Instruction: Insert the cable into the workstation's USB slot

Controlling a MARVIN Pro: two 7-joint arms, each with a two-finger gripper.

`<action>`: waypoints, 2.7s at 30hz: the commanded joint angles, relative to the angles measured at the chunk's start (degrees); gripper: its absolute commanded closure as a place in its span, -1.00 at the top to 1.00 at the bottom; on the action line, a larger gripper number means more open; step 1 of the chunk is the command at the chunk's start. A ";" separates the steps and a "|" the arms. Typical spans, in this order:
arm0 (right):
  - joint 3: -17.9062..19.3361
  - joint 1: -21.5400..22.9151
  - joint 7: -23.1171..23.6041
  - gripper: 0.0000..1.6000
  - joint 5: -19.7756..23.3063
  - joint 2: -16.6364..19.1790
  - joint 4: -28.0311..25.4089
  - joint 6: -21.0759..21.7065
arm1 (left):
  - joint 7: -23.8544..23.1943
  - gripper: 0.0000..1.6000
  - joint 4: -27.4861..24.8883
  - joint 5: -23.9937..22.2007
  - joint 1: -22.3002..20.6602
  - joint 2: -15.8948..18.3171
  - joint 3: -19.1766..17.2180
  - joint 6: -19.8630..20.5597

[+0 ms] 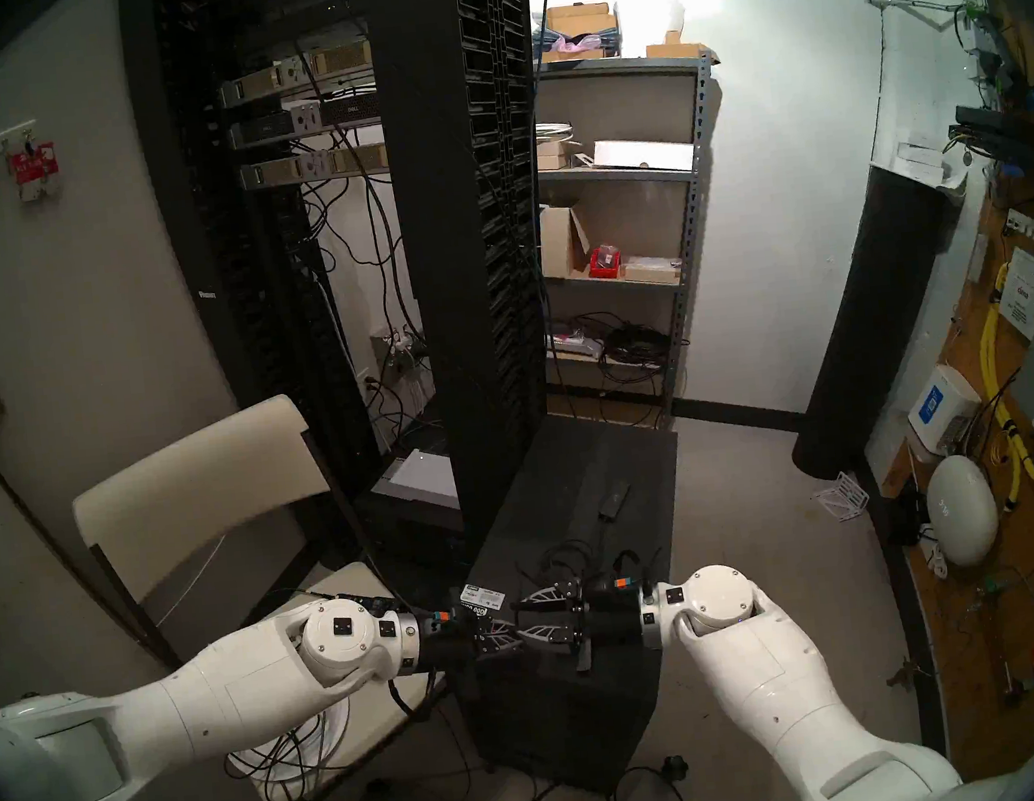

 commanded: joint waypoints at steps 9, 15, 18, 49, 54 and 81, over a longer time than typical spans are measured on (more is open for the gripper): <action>0.54 -0.48 -0.31 0.32 0.24 -0.33 -1.96 0.24 | 0.44 -1.00 1.30 0.76 -0.71 -1.38 -0.06 -1.03; 0.73 -0.57 -0.11 0.37 0.29 -0.38 -1.81 -0.08 | 0.13 -1.00 2.38 2.17 -1.29 -1.64 0.52 -1.65; 0.78 -0.59 -0.06 0.36 0.29 -0.41 -1.78 -0.13 | -0.25 -1.00 2.87 2.66 -1.53 -1.74 0.73 -2.10; 1.11 -0.92 1.01 0.07 -0.37 -0.31 -1.57 3.26 | -8.00 -1.00 6.81 2.22 -5.44 -2.52 1.69 -4.60; 0.77 0.01 1.06 0.12 -0.96 -0.96 -0.08 3.07 | -8.18 -1.00 6.54 2.44 -5.70 -2.62 1.73 -4.61; -0.53 3.41 0.14 -0.52 -2.12 -1.95 4.02 2.43 | -7.92 -1.00 5.17 3.16 -5.55 -2.43 1.65 -3.96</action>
